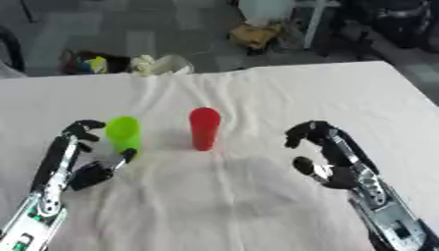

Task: Pour the contents of one cup into another cup.

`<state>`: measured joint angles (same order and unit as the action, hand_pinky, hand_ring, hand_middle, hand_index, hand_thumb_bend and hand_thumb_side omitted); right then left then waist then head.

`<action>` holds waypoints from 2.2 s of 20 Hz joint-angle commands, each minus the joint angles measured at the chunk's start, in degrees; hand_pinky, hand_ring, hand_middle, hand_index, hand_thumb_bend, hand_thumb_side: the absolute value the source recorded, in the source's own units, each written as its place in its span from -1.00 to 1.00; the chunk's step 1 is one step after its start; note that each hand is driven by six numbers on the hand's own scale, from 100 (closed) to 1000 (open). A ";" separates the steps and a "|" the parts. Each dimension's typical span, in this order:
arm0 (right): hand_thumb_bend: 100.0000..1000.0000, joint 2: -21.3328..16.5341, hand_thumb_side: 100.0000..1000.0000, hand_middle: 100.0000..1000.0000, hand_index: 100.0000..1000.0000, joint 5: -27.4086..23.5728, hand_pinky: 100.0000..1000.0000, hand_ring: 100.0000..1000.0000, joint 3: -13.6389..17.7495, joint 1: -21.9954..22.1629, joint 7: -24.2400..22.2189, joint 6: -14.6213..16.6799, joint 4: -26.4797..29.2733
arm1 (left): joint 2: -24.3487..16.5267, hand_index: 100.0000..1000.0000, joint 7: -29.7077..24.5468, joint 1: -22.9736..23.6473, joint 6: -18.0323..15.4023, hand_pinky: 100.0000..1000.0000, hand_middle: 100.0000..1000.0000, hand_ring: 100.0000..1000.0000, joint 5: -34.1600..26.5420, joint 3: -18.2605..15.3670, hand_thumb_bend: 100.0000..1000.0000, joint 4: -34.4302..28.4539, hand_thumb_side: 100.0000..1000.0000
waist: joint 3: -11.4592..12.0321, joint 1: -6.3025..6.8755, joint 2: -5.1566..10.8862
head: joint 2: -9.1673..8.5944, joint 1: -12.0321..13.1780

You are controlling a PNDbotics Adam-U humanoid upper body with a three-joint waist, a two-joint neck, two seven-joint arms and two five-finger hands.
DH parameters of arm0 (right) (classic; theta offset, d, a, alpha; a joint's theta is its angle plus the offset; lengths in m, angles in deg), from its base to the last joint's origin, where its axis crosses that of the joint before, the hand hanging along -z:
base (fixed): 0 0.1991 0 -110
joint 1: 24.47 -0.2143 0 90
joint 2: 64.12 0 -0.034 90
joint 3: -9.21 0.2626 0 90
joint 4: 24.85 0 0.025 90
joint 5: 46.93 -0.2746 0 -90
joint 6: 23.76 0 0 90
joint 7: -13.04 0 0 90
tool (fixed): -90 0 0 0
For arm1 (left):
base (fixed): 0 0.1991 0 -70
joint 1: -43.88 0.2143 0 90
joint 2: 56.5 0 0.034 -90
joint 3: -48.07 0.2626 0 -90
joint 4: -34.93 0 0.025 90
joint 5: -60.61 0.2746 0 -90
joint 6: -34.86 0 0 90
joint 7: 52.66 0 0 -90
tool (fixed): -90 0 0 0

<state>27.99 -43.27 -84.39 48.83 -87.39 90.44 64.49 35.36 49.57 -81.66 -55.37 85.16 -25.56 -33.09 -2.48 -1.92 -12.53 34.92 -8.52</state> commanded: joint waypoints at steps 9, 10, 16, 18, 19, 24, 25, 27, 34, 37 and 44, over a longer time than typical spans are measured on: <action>0.21 -0.51 0.16 -0.26 0.28 -0.51 0.34 0.03 -0.15 -1.16 -0.47 0.27 0.55 | -0.54 0.55 -1.54 -3.59 -4.62 0.12 0.51 0.30 -1.63 -0.28 0.36 3.44 -0.02 | -1.09 -0.45 0.15 | -0.90 0.46; 0.21 -0.51 0.16 -0.26 0.28 -0.52 0.34 0.03 -0.17 -1.16 -0.50 0.28 0.54 | -0.56 0.54 -1.65 -3.80 -4.88 0.12 0.51 0.30 -1.77 -0.28 0.36 3.60 -0.02 | -1.16 -0.49 0.08 | -0.91 0.48; 0.21 -0.39 0.16 -0.26 0.28 -0.60 0.34 0.03 -0.31 -1.40 -0.71 0.37 0.58 | -0.67 0.53 -2.10 -4.73 -5.65 0.11 0.50 0.29 -1.91 -0.16 0.35 4.48 -0.02 | -1.52 -0.70 -0.28 | -1.07 0.54; 0.21 -0.37 0.16 -0.26 0.28 -0.61 0.33 0.03 -0.36 -1.43 -0.79 0.38 0.57 | -0.66 0.54 -2.06 -4.92 -5.66 0.11 0.50 0.29 -1.67 -0.20 0.33 5.09 -0.01 | -1.69 -0.77 -0.43 | -1.15 0.58; 0.21 -0.36 0.16 -0.26 0.28 -0.63 0.33 0.03 -0.38 -1.45 -0.82 0.40 0.56 | -0.62 0.54 -1.98 -5.02 -5.67 0.11 0.50 0.29 -1.54 -0.23 0.33 5.43 -0.02 | -1.79 -0.80 -0.52 | -1.19 0.60; 0.21 -0.28 0.16 -0.26 0.28 -0.65 0.34 0.03 -0.45 -1.58 -0.97 0.46 0.53 | -0.44 0.54 -1.78 -5.49 -5.98 0.07 0.50 0.27 -1.35 -0.24 0.19 6.55 -0.07 | -2.22 -0.90 -0.80 | -1.33 0.67; 0.21 -0.25 0.16 -0.26 0.28 -0.67 0.34 0.03 -0.47 -1.59 -0.99 0.46 0.53 | -0.41 0.54 -1.83 -5.59 -6.01 0.04 0.49 0.24 -1.33 -0.21 0.13 6.77 -0.10 | -2.38 -0.89 -0.86 | -1.36 0.68; 0.21 -0.22 0.16 -0.26 0.28 -0.71 0.34 0.03 -0.48 -1.60 -1.01 0.47 0.53 | -0.32 0.54 -1.89 -5.67 -6.09 -0.06 0.44 0.15 -1.31 -0.19 -0.08 7.14 -0.18 | -2.55 -0.88 -0.91 | -1.36 0.68; 0.20 -0.14 0.16 -0.26 0.28 -0.76 0.34 0.03 -0.46 -1.63 -1.06 0.46 0.47 | 0.13 0.53 -2.25 -5.53 -5.87 -0.18 0.33 0.04 -2.28 -0.12 -0.95 7.74 -0.48 | -2.42 -0.85 -0.86 | -1.34 0.66; 0.20 -0.15 0.17 -0.26 0.28 -0.74 0.34 0.03 -0.42 -1.61 -1.07 0.46 0.41 | 0.41 0.53 -2.64 -5.35 -5.84 -0.24 0.29 0.00 -2.92 -0.05 -1.00 8.21 -0.53 | -2.44 -0.80 -0.84 | -1.31 0.60; 0.21 -0.29 0.16 -0.27 0.28 -0.74 0.34 0.03 -0.19 -1.74 -0.88 0.36 0.00 | 0.60 0.51 -2.30 -4.40 -5.58 -0.40 0.22 -0.10 -7.10 -0.13 -1.00 5.32 -0.50 | -2.14 -0.81 -0.66 | -1.05 0.21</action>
<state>28.49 -43.54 -85.06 47.85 -88.26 90.72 64.12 35.92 47.44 -86.27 -61.27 79.00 -25.95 -27.16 -4.57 -2.65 -14.05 34.12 -8.16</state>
